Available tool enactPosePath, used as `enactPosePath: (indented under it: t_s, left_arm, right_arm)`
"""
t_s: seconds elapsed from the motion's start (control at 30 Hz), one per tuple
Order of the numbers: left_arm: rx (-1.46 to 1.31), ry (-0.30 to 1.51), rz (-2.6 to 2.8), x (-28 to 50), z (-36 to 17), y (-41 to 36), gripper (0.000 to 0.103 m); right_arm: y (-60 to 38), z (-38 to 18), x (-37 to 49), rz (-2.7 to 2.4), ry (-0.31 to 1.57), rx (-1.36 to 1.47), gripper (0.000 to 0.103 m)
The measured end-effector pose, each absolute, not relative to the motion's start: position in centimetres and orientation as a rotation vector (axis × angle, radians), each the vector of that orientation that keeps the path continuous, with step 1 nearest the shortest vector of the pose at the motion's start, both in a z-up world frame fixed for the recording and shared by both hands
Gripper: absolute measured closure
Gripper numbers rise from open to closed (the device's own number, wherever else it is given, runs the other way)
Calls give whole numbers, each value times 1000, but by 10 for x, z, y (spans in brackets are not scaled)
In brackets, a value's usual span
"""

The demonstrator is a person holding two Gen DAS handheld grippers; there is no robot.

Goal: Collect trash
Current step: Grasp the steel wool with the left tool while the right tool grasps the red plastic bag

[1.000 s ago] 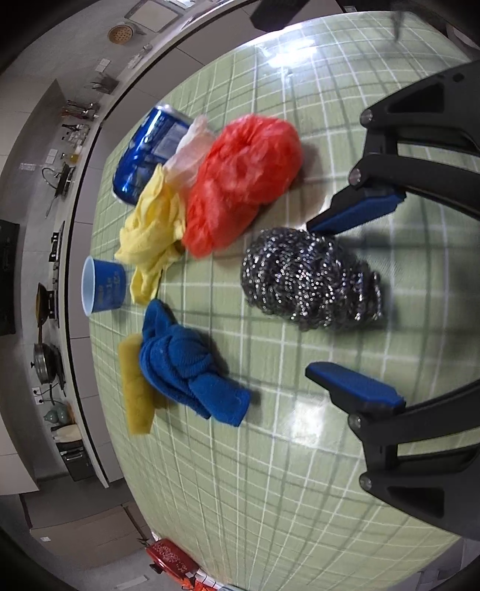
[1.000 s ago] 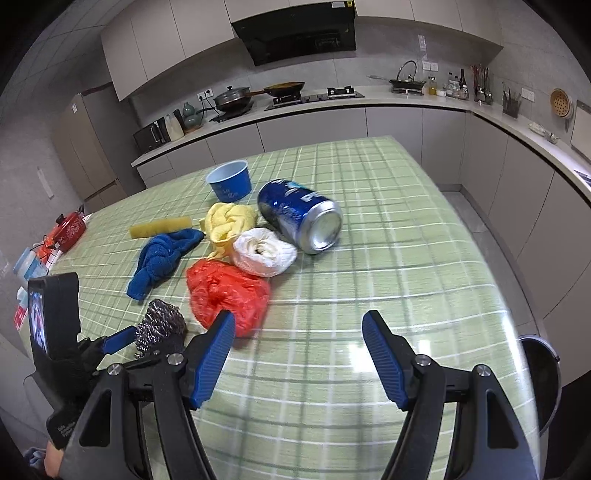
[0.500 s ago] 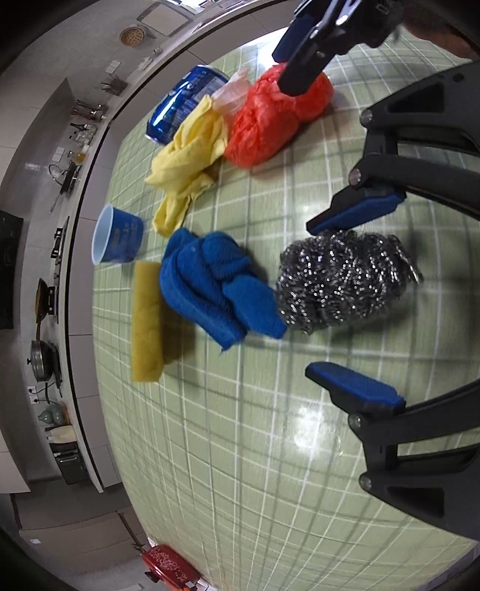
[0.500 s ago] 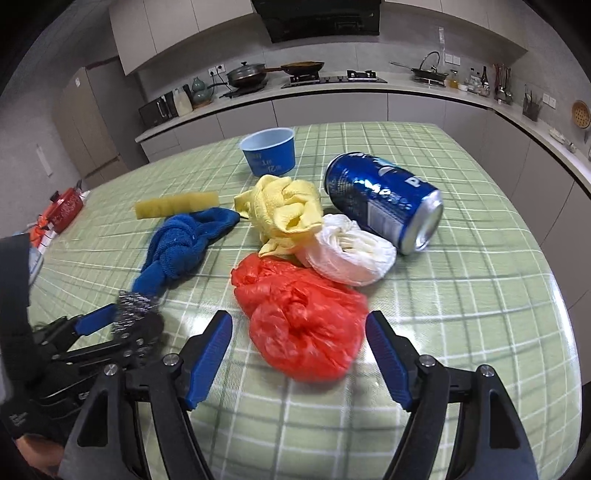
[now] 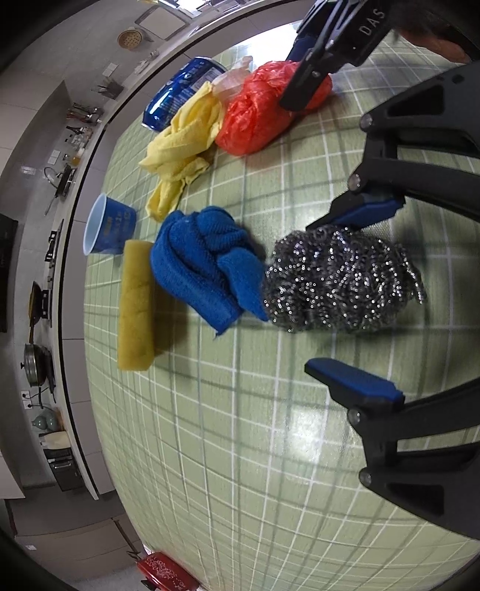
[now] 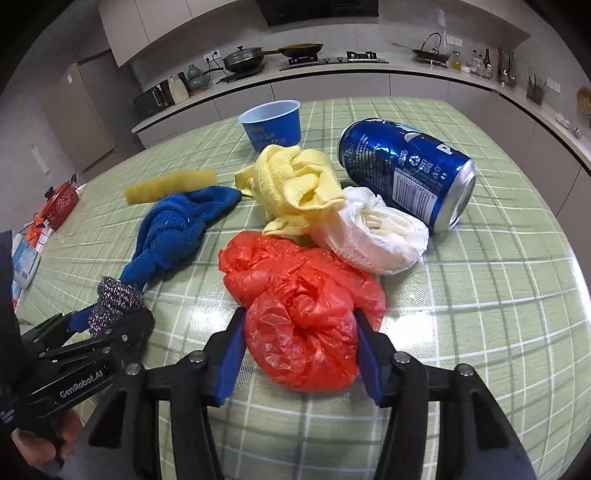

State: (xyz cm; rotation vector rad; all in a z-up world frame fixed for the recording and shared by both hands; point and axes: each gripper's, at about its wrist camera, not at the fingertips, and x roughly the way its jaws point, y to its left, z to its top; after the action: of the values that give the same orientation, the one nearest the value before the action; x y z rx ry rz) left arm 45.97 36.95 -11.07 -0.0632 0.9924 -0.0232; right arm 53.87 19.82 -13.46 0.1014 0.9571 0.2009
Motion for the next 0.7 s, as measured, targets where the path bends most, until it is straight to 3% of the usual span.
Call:
enactPosePath:
  t_s: [0.07,0.2,0.33,0.7]
  left_arm:
    - [-71,988,-26,460,-110,371,38]
    - [-83,983,-40,463,-110,372,53]
    - [-105,979,-37,458,-109,375,56]
    - [-141,922,-26,439,-91,378,59]
  right_arm:
    - [198,-134,536,203,954,112,55]
    - [196,-132,530,202,948,121,63]
    - [194,-128,524,208,937,141,69]
    - [185,-103,503,232,881,169,70]
